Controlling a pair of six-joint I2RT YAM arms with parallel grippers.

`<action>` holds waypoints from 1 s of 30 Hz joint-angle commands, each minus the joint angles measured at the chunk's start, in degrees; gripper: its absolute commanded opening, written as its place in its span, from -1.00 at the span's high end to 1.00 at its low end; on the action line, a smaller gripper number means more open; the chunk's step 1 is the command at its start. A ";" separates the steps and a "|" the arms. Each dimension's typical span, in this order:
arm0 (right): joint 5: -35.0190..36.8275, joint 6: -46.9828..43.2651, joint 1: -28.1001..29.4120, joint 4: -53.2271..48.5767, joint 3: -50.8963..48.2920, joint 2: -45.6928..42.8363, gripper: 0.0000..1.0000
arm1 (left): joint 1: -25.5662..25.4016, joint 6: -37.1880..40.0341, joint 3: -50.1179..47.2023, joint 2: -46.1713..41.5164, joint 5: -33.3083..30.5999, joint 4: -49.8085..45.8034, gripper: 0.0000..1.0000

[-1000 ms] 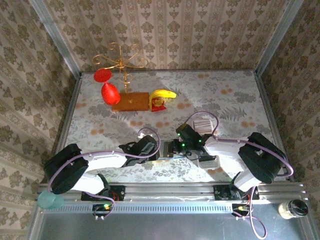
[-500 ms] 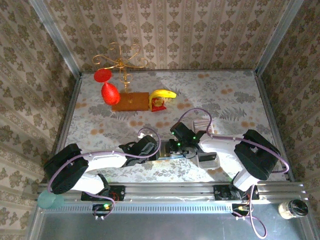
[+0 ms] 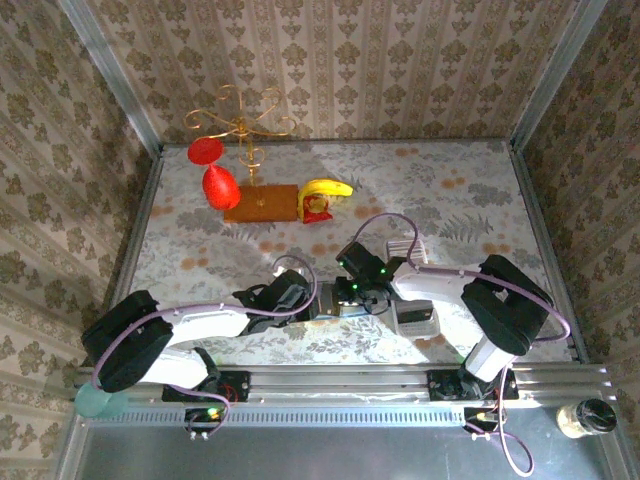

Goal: Put the credit cards into the card holder

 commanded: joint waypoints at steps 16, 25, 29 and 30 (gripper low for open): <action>-0.14 -0.13 1.51 3.57 2.93 2.93 0.57 | 4.80 -2.32 -5.79 -2.11 1.31 -3.05 0.38; 2.40 0.14 2.48 3.84 2.81 -0.10 0.58 | 6.85 -1.79 -5.73 -2.17 2.42 -2.61 0.38; 6.64 0.36 2.39 -0.15 1.78 -2.04 0.60 | 7.16 -1.49 -5.81 -2.70 2.55 -2.86 0.39; 6.90 0.36 2.39 -0.70 1.70 -1.99 0.60 | 7.17 -1.38 -5.85 -2.70 2.59 -3.00 0.39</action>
